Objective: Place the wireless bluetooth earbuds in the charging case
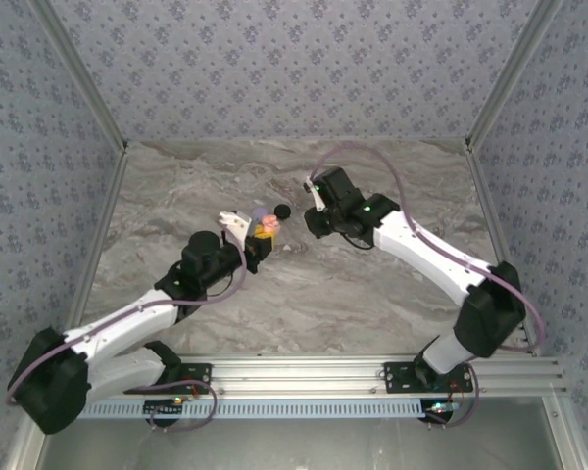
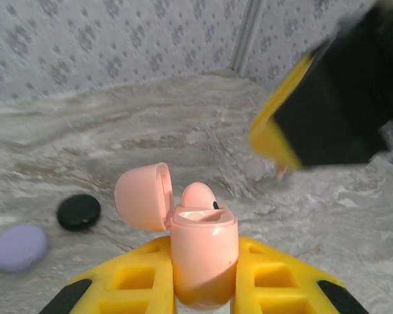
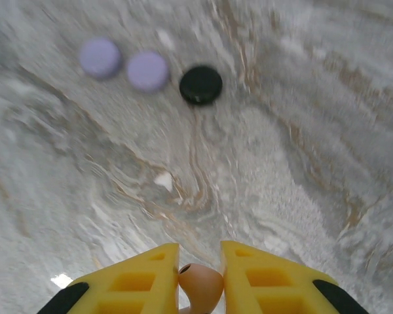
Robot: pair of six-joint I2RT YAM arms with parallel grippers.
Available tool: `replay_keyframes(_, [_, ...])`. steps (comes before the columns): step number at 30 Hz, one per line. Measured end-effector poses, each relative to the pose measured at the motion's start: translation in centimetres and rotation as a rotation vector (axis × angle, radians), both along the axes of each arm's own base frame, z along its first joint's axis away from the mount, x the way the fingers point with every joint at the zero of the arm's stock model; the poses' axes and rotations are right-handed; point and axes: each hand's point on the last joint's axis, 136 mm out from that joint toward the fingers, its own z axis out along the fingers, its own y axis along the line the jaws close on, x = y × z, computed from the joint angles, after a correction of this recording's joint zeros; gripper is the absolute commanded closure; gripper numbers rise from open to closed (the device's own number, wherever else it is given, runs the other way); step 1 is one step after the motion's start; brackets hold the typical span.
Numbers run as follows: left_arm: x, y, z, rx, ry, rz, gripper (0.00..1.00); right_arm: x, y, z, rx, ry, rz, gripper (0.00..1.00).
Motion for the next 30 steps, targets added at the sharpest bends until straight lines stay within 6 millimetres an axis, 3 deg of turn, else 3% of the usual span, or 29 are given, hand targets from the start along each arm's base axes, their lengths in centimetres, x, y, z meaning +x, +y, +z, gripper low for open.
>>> replay_keyframes(4, [0.0,-1.7,-1.9,-0.008,0.073,-0.074,1.00,-1.0,0.2,4.0,0.091,-0.096,0.051,0.77])
replay_keyframes(8, [0.0,-3.6,-1.4,-0.042,0.089,-0.150,1.00,-2.0,0.7,5.7,0.142,-0.151,0.104,0.77])
replay_keyframes(15, [-0.2,-5.1,0.8,-0.106,0.055,-0.230,1.00,-2.9,2.1,5.6,0.164,-0.168,0.170,0.77])
replay_keyframes(30, [-1.0,-5.7,1.2,-0.123,0.051,-0.293,1.00,-2.8,3.2,5.4,0.188,-0.177,0.196,0.77])
